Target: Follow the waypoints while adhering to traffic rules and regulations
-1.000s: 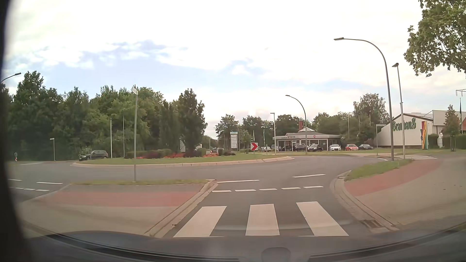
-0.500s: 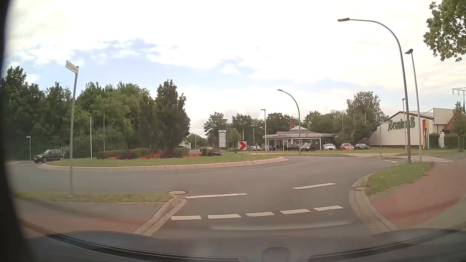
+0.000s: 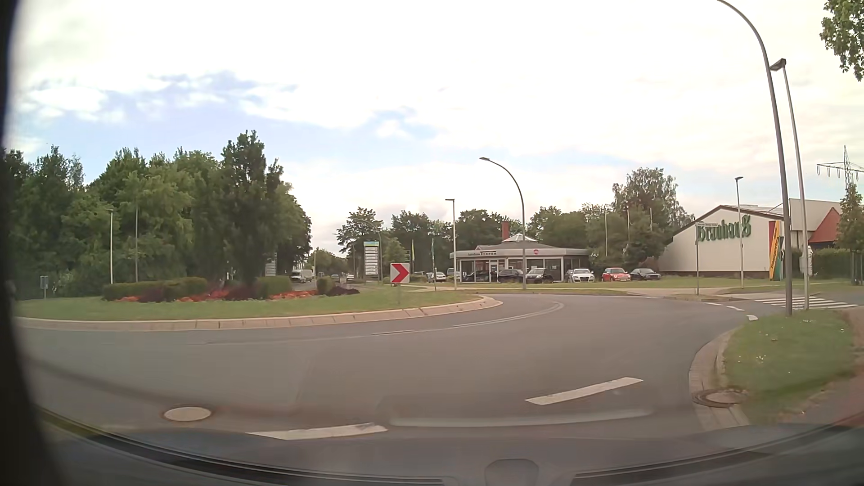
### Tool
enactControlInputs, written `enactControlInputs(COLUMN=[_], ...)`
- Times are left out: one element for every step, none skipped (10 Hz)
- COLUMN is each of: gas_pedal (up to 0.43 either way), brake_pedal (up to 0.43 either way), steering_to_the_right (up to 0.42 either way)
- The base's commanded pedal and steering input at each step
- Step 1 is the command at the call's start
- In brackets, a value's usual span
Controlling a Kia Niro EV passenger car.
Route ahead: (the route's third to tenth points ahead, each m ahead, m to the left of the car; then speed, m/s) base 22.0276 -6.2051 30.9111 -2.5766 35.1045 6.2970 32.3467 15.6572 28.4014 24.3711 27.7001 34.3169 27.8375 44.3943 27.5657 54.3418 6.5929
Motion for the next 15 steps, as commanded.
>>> enactControlInputs(gas_pedal=[0.138,0.138,0.11,0.087,0.087,0.087,0.087,0.087,0.087,0.087,0.087,0.098,0.098,0.098,0.098], brake_pedal=[0.006,0.006,0.006,0.006,0.006,0.006,0.006,0.006,0.006,0.006,0.006,0.006,0.006,0.006,0.006], steering_to_the_right=[0.137,0.153,0.166,0.179,0.184,0.184,0.182,0.179,0.175,0.17,0.155,0.131,0.11,0.093,0.073])
